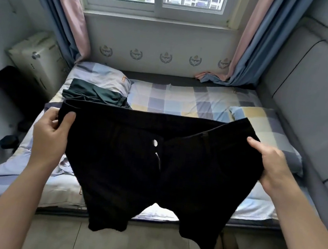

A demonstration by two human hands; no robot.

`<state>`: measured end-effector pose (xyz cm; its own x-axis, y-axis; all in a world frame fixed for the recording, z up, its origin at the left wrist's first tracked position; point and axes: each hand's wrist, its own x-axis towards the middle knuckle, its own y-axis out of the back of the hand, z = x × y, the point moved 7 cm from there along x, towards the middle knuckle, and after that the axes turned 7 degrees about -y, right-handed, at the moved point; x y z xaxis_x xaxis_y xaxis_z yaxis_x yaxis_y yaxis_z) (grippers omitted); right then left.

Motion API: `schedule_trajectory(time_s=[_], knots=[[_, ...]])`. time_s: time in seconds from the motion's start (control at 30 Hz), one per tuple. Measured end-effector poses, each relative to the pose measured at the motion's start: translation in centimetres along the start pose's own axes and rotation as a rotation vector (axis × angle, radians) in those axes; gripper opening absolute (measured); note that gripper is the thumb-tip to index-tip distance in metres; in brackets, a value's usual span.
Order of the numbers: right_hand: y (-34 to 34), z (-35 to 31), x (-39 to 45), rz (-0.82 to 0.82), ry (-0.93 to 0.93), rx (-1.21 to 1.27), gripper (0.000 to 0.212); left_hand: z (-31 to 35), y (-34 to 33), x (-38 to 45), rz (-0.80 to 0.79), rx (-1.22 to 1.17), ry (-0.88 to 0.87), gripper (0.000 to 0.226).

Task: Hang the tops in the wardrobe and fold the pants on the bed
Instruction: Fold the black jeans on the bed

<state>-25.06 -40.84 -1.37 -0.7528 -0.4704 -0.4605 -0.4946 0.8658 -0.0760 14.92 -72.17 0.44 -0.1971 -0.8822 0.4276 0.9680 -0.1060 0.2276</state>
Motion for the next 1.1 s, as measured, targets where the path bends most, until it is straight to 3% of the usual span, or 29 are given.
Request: schedule_trajectory(time_s=[0.2, 0.3, 0.4, 0.5, 0.57, 0.67, 0.8, 0.97, 1.1], knots=[[-1.6, -3.1, 2.7, 0.026, 0.073, 0.018, 0.022, 0.2, -1.7, 5.0, 0.049, 0.002, -0.043, 0.024], [-3.7, -7.3, 5.4, 0.048, 0.152, 0.010, 0.013, 0.8, -4.0, 9.7, 0.041, -0.014, -0.061, 0.023], [-6.1, -12.8, 9.3, 0.098, 0.255, -0.063, 0.017, 0.2, -7.3, 16.1, 0.003, -0.027, -0.082, 0.024], [-9.7, -16.9, 16.4, 0.179, 0.323, -0.224, 0.022, -3.8, -13.0, 24.1, -0.103, 0.000, -0.072, 0.024], [-11.6, -16.2, 21.6, 0.211, 0.339, -0.347, 0.024, -8.6, -16.6, 27.0, -0.176, 0.032, -0.020, 0.020], [-13.4, -11.0, 30.0, 0.255, 0.332, -0.557, 0.018, -18.2, -21.8, 27.7, -0.281, 0.137, 0.072, 0.018], [-12.7, 2.3, 38.8, 0.298, 0.109, -0.816, 0.031, -31.9, -26.8, 21.1, -0.480, 0.323, 0.262, 0.017], [-10.3, 16.0, 44.0, 0.220, -0.190, -0.665, 0.015, -43.2, -29.2, 12.4, -0.458, 0.334, 0.583, 0.024], [-9.7, 20.0, 46.3, 0.120, -0.174, -0.555, 0.017, -46.1, -30.3, 8.3, -0.347, 0.096, 0.767, 0.017]])
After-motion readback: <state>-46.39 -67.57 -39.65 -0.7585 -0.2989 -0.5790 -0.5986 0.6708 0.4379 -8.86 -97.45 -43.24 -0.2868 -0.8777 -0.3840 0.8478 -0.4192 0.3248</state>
